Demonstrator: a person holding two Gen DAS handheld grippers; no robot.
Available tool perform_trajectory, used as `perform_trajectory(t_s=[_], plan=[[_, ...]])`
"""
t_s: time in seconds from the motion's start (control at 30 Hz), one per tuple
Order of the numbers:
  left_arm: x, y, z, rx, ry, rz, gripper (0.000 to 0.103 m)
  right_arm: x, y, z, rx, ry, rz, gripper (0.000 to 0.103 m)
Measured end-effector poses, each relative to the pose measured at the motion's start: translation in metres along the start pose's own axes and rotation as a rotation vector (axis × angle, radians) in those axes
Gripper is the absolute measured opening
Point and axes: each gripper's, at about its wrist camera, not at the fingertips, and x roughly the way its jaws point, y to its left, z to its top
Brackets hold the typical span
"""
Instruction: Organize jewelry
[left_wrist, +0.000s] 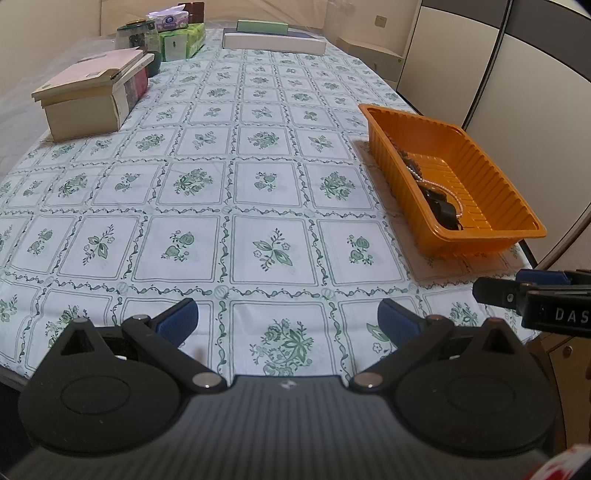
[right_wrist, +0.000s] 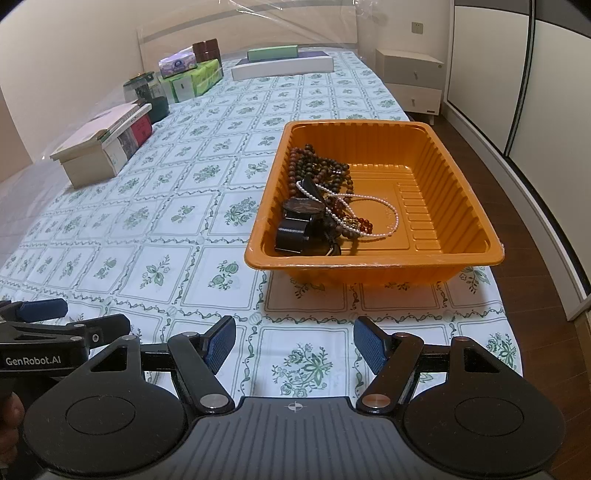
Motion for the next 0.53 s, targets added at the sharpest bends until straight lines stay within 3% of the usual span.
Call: perform_trajectory(t_s=[0.33,0.53], plan=[[-0.0017,0.0000,-0.0009,0.002,-0.016,-0.005,0.103,-0.0016,-0.0018,0.0000,0.004,-0.002,-0.002,0.070],[-0.0034,0.0038,-0.0013,-0.018,-0.031,-0.075,0.103,-0.0013,-0.0021,-0.0001,0.004,-0.001,-0.001,0.070]])
